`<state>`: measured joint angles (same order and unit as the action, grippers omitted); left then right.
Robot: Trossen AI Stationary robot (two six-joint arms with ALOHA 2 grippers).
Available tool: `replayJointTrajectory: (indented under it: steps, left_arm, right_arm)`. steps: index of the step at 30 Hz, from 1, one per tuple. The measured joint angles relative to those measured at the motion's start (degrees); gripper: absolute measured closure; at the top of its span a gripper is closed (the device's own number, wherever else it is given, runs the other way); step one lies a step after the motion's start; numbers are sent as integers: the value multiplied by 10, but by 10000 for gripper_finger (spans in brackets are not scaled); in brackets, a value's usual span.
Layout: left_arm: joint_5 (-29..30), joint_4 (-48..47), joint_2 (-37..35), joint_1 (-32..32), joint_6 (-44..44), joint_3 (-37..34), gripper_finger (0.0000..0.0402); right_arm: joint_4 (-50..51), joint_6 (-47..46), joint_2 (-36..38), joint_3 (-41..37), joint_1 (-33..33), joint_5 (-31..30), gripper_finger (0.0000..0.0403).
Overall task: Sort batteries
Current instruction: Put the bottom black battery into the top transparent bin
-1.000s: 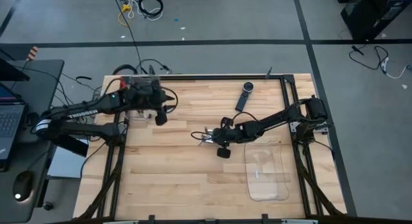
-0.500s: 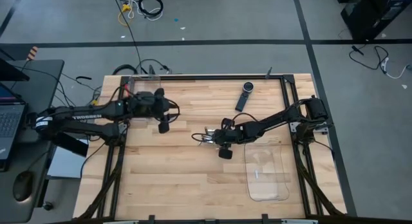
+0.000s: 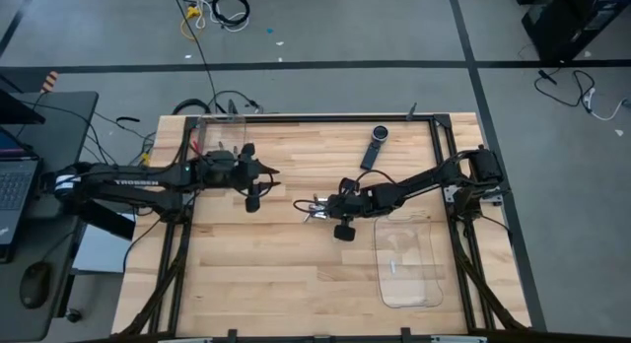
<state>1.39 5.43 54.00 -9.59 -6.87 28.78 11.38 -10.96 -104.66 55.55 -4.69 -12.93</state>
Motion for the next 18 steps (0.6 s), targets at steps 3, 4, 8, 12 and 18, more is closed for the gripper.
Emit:
replayJointTrajectory:
  steps: [3, 4, 8, 12, 18]
  left_arm:
    - [0, 1, 0, 5, 9, -7, 249]
    - [0, 4, 0, 6, 12, -10, 249]
    - [0, 9, 0, 11, 16, -14, 249]
    - [0, 14, 0, 11, 19, -21, 249]
    - [1, 78, 0, 11, 14, -36, 249]
  right_arm:
    - [0, -1, 0, 0, 0, 1, 400]
    - [1, -7, 3, 0, 0, 2, 400]
    - [15, -26, 31, -3, -13, 16, 401]
    - [26, -49, 84, -2, -50, 22, 403]
    - [27, -98, 126, -2, -106, -15, 403]
